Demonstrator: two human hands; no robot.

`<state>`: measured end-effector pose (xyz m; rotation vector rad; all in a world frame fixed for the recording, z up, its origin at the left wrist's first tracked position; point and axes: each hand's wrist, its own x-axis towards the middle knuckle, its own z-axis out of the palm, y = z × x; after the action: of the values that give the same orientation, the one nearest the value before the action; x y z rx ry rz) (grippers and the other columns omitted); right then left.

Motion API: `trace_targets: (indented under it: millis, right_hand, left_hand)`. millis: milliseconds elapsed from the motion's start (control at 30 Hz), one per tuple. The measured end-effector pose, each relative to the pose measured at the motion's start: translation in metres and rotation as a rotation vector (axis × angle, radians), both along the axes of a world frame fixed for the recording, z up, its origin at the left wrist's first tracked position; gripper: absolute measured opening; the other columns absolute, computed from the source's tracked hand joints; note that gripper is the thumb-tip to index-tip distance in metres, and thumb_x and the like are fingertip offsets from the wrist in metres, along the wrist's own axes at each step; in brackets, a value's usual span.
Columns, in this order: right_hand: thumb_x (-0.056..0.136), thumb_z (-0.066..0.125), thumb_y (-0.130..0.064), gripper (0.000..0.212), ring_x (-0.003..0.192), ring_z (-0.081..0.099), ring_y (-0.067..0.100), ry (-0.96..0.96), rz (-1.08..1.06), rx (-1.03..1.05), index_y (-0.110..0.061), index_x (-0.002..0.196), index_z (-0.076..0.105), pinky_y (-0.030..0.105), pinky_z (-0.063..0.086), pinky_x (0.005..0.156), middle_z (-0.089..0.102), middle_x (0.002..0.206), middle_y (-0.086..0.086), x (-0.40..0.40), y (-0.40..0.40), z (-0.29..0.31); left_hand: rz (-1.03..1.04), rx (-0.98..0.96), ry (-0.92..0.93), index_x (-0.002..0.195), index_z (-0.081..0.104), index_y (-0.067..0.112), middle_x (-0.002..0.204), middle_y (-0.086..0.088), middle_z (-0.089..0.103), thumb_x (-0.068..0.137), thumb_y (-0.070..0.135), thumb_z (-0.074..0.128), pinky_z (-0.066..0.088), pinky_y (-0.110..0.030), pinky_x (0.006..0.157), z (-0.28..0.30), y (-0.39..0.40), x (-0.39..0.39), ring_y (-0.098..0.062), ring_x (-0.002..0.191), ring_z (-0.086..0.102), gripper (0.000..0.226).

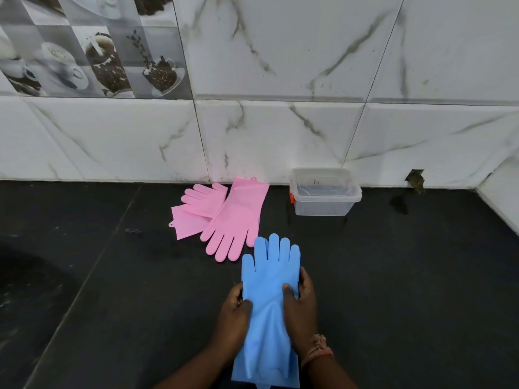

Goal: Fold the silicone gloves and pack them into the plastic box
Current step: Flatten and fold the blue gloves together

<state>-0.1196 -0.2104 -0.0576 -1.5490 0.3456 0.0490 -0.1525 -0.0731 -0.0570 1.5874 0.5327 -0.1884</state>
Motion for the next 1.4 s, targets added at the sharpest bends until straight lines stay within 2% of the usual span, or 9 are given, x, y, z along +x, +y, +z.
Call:
trace_targets:
  millis: [167, 267, 400, 500, 633, 767, 933, 1233, 1400]
  right_hand:
    - [0.092, 0.065, -0.015, 0.070, 0.126, 0.052, 0.017, 0.040, 0.109, -0.155, -0.021, 0.152, 0.028, 0.035, 0.047, 0.103, 0.048, 0.142, -0.005, 0.002, -0.011, 0.014]
    - [0.087, 0.070, -0.018, 0.059, 0.114, 0.061, 0.011, 0.039, 0.252, -0.250, -0.024, 0.139, 0.044, 0.031, 0.051, 0.095, 0.059, 0.132, -0.006, 0.006, -0.031, 0.026]
    - [0.081, 0.077, -0.032, 0.051, 0.085, 0.069, 0.006, 0.235, 0.349, -0.352, -0.028, 0.122, 0.048, 0.024, 0.057, 0.067, 0.068, 0.099, -0.007, -0.017, -0.049, 0.021]
    - [0.079, 0.078, -0.028, 0.048, 0.081, 0.070, 0.016, 0.317, 0.327, -0.371, -0.025, 0.114, 0.046, 0.045, 0.061, 0.075, 0.066, 0.091, 0.001, -0.043, -0.054, 0.009]
    - [0.077, 0.079, -0.020, 0.044, 0.074, 0.069, 0.019, 0.306, 0.333, -0.443, -0.023, 0.109, 0.049, 0.050, 0.061, 0.071, 0.065, 0.082, 0.004, -0.062, -0.055, 0.004]
    - [0.079, 0.074, -0.006, 0.032, 0.068, 0.071, 0.023, 0.307, 0.326, -0.380, -0.021, 0.097, 0.053, 0.044, 0.062, 0.058, 0.065, 0.078, 0.010, -0.072, -0.049, 0.005]
    - [0.084, 0.070, -0.002, 0.023, 0.056, 0.068, 0.021, 0.359, 0.286, -0.301, -0.015, 0.095, 0.054, 0.033, 0.058, 0.047, 0.065, 0.079, 0.012, -0.075, -0.047, 0.004]
    - [0.080, 0.072, -0.009, 0.017, 0.058, 0.070, 0.027, 0.327, 0.289, -0.440, -0.012, 0.086, 0.057, 0.042, 0.061, 0.050, 0.067, 0.080, 0.011, -0.075, -0.046, -0.002]
    - [0.077, 0.074, -0.023, 0.021, 0.062, 0.057, 0.006, 0.225, 0.405, -0.742, -0.018, 0.077, 0.054, 0.025, 0.045, 0.056, 0.061, 0.074, -0.006, -0.071, -0.046, -0.005]
  left_hand:
    - [0.003, 0.034, 0.002, 0.133, 0.055, 0.027, 0.119, 0.005, 0.072, 0.099, 0.010, 0.058, 0.062, -0.037, 0.088, 0.003, 0.001, -0.002, -0.013, 0.102, 0.073, 0.038]
    - [-0.023, 0.088, 0.037, 0.141, 0.049, 0.023, 0.114, -0.001, 0.071, 0.096, 0.014, 0.067, 0.062, -0.044, 0.091, 0.005, 0.006, -0.008, -0.017, 0.100, 0.074, 0.049]
    - [-0.104, 0.193, 0.127, 0.155, 0.037, 0.022, 0.111, -0.004, 0.069, 0.090, 0.024, 0.079, 0.060, -0.041, 0.086, 0.006, 0.018, -0.032, -0.020, 0.101, 0.072, 0.078]
    - [-0.169, 0.264, 0.160, 0.157, 0.035, 0.021, 0.108, -0.001, 0.068, 0.082, 0.024, 0.087, 0.054, -0.029, 0.076, 0.007, 0.022, -0.052, -0.014, 0.098, 0.069, 0.092]
    - [-0.234, 0.406, 0.171, 0.142, 0.054, 0.020, 0.093, 0.001, 0.069, 0.079, 0.016, 0.088, 0.044, -0.017, 0.061, 0.010, 0.024, -0.062, -0.004, 0.081, 0.065, 0.072]
    - [-0.203, 0.489, 0.188, 0.116, 0.066, 0.017, 0.085, 0.002, 0.069, 0.079, 0.012, 0.086, 0.045, -0.023, 0.063, 0.011, 0.028, -0.061, -0.013, 0.079, 0.066, 0.042]
    - [-0.167, 0.557, 0.182, 0.094, 0.072, 0.019, 0.078, 0.009, 0.069, 0.080, 0.016, 0.085, 0.043, -0.017, 0.058, 0.006, 0.030, -0.062, -0.012, 0.077, 0.067, 0.020]
    - [-0.217, 0.737, 0.056, 0.085, 0.074, 0.025, 0.077, 0.012, 0.069, 0.084, 0.028, 0.083, 0.034, -0.013, 0.052, 0.000, 0.030, -0.070, 0.003, 0.066, 0.060, 0.010]
    - [-0.298, 0.823, 0.103, 0.078, 0.066, 0.028, 0.075, 0.013, 0.067, 0.083, 0.046, 0.080, 0.033, -0.017, 0.052, -0.005, 0.039, -0.069, 0.002, 0.065, 0.059, 0.024]
